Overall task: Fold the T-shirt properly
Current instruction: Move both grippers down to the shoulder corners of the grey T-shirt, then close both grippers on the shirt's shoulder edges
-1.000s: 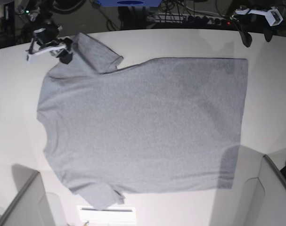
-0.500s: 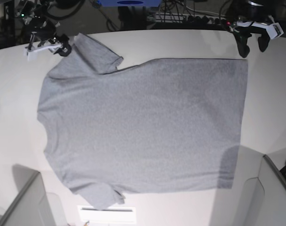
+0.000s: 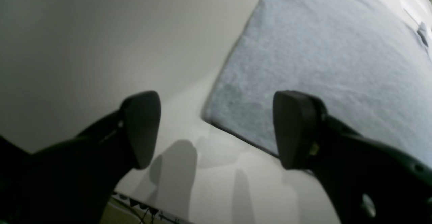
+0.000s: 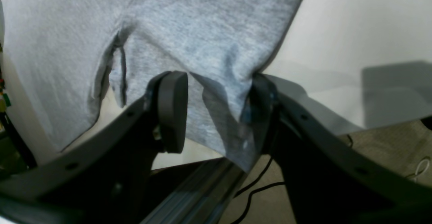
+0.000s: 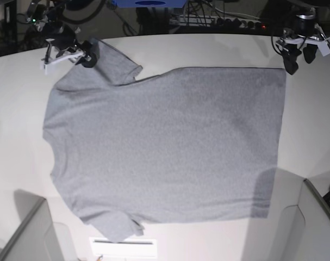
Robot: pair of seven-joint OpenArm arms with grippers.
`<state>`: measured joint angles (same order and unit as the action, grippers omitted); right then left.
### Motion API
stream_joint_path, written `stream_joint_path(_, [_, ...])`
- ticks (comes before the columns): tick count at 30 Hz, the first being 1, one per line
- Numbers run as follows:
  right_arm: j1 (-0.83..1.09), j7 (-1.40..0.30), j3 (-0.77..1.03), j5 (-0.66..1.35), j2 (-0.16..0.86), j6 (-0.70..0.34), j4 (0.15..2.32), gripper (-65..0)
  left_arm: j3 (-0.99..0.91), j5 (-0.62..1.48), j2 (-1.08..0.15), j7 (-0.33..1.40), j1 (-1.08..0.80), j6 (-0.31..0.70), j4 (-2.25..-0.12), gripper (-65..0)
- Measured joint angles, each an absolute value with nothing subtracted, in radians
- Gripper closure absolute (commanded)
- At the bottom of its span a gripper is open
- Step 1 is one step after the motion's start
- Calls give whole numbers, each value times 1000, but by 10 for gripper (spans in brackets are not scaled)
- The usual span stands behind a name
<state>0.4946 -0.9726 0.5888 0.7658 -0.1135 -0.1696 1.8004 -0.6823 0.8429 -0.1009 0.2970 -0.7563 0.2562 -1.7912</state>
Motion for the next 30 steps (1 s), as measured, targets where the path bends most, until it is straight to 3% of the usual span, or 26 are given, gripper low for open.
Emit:
stream_joint_path(4, [478,-978,589,770,-113,-169,1787,-249,-751,840,-74,443,-683,264,-1787,-502])
stream_joint_path(6, [466,-971,589,776,-113,-170,1763,-128,-759,839,-73,468,-661,265,-1779,-502])
stream_joint_path(7, [461,-972,589,773,-113,-170,1751,-27,-759,840,-75,474,-652,270,-1770,-502])
stream_joint_path(8, [459,-973,589,770,-113,-170,1739,0,-758,840,-75,476,-646,271,-1761,-502])
stream_joint_path(27, [447,-973,589,785,-113,-173,1721,0,-667,840,-83,461,-530,274,-1590,-499])
stream_joint_path(30, [447,-973,589,785,-113,-173,1721,0,-667,837,-83,473,-513,268,-1587,-421])
